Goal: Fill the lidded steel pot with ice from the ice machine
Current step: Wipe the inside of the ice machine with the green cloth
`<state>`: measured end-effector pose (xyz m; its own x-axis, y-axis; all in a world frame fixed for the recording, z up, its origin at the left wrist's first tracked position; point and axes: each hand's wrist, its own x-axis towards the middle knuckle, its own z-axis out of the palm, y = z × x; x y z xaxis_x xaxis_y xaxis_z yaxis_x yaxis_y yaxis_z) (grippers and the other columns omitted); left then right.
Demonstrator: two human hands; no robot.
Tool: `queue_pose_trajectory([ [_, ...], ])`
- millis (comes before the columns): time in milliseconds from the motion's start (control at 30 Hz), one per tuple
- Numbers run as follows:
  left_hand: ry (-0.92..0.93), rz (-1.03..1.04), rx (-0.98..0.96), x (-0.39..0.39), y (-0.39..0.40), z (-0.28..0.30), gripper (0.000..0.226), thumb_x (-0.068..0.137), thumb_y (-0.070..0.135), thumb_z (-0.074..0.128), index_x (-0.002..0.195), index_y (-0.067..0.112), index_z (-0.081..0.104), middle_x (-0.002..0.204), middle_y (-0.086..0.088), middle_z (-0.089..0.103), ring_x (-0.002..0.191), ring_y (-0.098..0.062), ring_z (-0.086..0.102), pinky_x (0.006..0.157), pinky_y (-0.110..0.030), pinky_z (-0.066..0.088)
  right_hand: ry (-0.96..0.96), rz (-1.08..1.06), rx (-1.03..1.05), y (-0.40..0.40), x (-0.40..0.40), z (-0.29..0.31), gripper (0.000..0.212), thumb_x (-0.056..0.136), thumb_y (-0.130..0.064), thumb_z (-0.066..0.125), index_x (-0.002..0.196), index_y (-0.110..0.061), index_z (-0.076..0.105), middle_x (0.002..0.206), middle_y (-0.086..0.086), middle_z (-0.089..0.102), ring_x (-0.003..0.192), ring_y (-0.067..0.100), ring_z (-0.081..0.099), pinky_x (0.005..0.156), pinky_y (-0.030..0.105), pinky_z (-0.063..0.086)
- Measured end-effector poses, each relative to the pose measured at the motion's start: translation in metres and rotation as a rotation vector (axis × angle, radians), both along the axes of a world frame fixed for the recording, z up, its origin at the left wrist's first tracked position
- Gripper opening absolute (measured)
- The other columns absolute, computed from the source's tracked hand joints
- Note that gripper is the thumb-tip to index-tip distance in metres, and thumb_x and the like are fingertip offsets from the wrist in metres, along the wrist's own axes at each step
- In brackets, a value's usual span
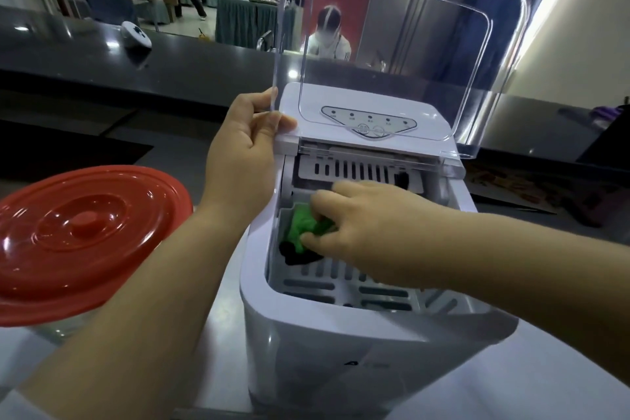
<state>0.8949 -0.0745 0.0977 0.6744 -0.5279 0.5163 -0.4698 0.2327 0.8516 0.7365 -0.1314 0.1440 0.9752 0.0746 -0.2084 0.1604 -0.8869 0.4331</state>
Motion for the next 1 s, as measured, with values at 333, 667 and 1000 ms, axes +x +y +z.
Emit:
queue_pose_trajectory([
  [333, 0.002, -0.007, -0.001, -0.001, 0.001, 0.000, 0.019, 0.100, 0.023, 0.041, 0.109, 0.038, 0.049, 0.092, 0.011, 0.068, 0.093, -0.007, 0.063, 0.084, -0.027, 0.047, 0.119, 0.135, -0.208, -0.020, 0.011, -0.028, 0.019, 0.086, -0.031, 0.063, 0.104, -0.028, 0.069, 0.125, -0.004, 0.050, 0.107, 0.026, 0.048, 0.078, 0.034, 0.040],
  [667, 0.017, -0.007, 0.002, -0.002, 0.000, 0.001, 0.019, 0.100, 0.022, 0.042, 0.113, 0.033, 0.051, 0.091, 0.012, 0.068, 0.094, -0.006, 0.062, 0.087, -0.026, 0.047, 0.123, 0.233, -0.257, -0.043, -0.015, -0.016, 0.015, 0.066, -0.032, 0.079, 0.080, -0.029, 0.073, 0.101, -0.009, 0.063, 0.083, 0.018, 0.055, 0.068, 0.031, 0.045],
  [1000, 0.046, -0.013, -0.011, -0.004, 0.003, 0.003, 0.020, 0.099, 0.023, 0.043, 0.107, 0.039, 0.051, 0.090, 0.011, 0.069, 0.095, -0.006, 0.062, 0.091, -0.030, 0.047, 0.247, 0.047, -0.220, -0.028, -0.007, -0.018, 0.026, 0.094, -0.022, 0.047, 0.117, -0.025, 0.060, 0.133, -0.003, 0.040, 0.114, 0.027, 0.041, 0.087, 0.040, 0.041],
])
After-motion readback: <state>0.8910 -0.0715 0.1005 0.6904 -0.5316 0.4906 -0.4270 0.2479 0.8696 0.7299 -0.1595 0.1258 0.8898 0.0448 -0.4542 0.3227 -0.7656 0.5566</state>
